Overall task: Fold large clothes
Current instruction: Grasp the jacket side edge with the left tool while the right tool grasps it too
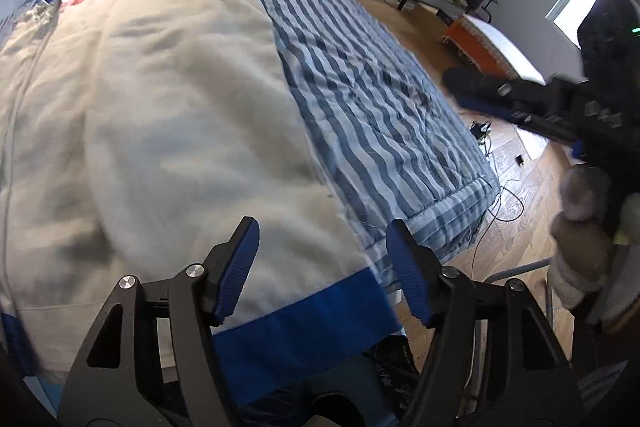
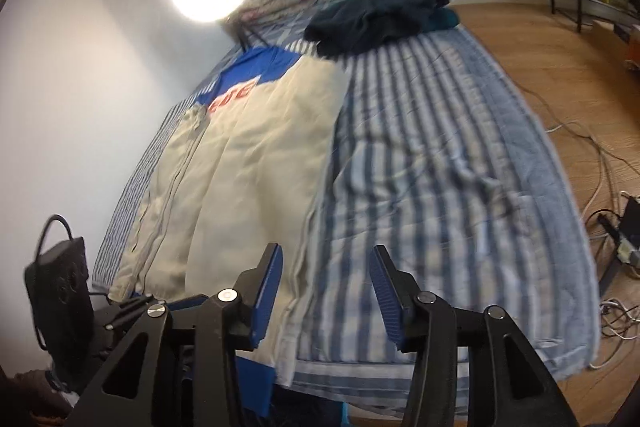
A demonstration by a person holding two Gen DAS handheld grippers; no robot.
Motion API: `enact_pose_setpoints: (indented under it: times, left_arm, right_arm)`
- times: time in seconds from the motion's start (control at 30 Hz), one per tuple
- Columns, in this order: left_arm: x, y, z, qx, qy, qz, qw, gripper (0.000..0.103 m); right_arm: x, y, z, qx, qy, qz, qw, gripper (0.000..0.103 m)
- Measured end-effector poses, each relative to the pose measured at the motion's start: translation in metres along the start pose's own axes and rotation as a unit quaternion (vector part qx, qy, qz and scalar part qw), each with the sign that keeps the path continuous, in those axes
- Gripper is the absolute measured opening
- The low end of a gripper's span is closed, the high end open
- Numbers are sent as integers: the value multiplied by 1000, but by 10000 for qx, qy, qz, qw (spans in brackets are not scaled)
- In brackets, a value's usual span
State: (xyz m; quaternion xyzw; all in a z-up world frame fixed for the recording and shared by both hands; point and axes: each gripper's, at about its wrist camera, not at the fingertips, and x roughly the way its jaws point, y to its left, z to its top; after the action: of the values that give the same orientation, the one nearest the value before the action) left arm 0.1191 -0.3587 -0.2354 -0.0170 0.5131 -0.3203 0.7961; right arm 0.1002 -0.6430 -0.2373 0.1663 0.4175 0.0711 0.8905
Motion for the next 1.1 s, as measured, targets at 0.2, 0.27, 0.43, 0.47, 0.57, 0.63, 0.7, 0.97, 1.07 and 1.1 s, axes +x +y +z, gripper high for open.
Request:
enact_pose_setpoints:
  times: [0.2, 0.27, 0.43, 0.47, 0.57, 0.63, 0.7, 0.97, 1.07, 1.1]
  left_arm:
    - [38, -26, -5, 186, 356, 722, 9966, 68]
    - [44, -23, -7, 183, 326, 792, 9962, 68]
    - [44, -24, -15, 500, 81, 985, 9938, 51]
    - [43, -23, -16, 542, 60, 912, 9943, 49]
    - [37, -19, -14, 535, 82, 700, 9961, 31]
    - [28, -13, -11, 336, 65, 467, 9983, 21]
    - [12, -3, -7, 70, -60, 143, 9999, 19]
    - [-35, 30, 2, -542, -454, -483, 9963, 15]
    - [-43, 38, 2, -658, -528, -574, 9948, 14]
    - [-46, 39, 1, -691, -549, -604, 9943, 14]
  right_arm:
    - [-16, -14, 5, 146, -177, -115, 9997, 49]
    - [-16, -17, 6, 187, -206, -84, 9996, 50]
    - [-5, -16, 14, 243, -200, 45, 9995, 50]
    - [-1, -14, 16, 242, -189, 62, 9995, 50]
    - [10, -12, 23, 326, -130, 206, 9992, 50]
    - [18, -12, 29, 416, -77, 264, 9988, 50]
    - [27, -12, 36, 456, -6, 245, 9987, 51]
    - [68, 5, 69, 633, 409, 591, 9954, 60]
    - [96, 19, 82, 699, 647, 662, 9932, 61]
    - [107, 24, 87, 675, 709, 625, 9932, 61]
